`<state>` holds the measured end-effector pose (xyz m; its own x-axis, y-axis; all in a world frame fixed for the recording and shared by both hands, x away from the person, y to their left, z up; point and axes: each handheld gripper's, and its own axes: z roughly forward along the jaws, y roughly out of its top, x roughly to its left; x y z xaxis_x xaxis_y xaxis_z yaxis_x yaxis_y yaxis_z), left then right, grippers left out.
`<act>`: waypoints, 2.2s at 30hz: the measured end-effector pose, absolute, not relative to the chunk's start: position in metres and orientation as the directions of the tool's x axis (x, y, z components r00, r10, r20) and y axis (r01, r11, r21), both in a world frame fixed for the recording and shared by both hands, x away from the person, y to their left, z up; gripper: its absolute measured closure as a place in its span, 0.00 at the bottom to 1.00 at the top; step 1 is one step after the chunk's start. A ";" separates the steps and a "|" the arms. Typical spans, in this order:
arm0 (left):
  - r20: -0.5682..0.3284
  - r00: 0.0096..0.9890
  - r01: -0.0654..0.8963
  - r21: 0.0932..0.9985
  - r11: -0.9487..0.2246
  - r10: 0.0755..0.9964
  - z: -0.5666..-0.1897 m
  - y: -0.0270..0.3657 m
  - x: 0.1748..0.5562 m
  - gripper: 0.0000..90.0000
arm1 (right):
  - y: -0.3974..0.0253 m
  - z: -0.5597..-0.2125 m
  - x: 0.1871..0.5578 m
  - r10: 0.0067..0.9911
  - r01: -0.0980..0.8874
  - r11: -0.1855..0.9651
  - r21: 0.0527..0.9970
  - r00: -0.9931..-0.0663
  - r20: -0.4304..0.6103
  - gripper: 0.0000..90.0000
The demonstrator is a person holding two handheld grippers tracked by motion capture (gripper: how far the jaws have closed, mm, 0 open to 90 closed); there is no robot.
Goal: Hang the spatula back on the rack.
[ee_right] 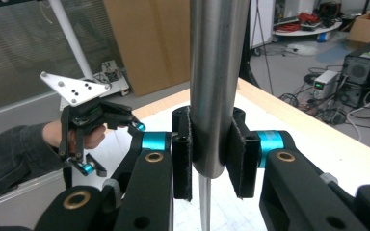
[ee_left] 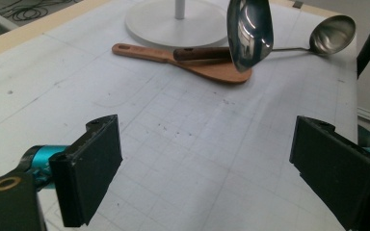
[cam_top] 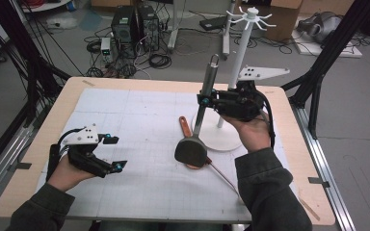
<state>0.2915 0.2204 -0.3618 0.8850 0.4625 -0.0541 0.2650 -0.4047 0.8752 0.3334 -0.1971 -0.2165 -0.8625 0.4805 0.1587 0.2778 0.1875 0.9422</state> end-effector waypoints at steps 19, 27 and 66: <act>-0.064 0.867 0.289 0.872 -0.394 0.494 -0.368 0.225 0.294 0.05 | -0.226 -0.180 0.360 0.535 0.266 0.197 0.944 -0.836 0.124 0.83; -0.065 0.864 0.292 0.872 -0.392 0.500 -0.368 0.225 0.293 0.02 | -0.240 -0.174 0.370 0.541 0.263 0.191 0.946 -0.832 0.122 0.83; -0.063 0.867 0.292 0.868 -0.402 0.495 -0.371 0.222 0.292 0.02 | -0.257 -0.193 0.402 0.629 0.328 0.173 0.929 -0.763 0.151 0.83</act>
<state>0.2924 0.2218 -0.3707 0.8668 0.4947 -0.0625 0.2922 -0.4024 0.8676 0.4017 -0.2569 -0.1925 -0.7626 0.6289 0.1515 0.3276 0.1735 0.9288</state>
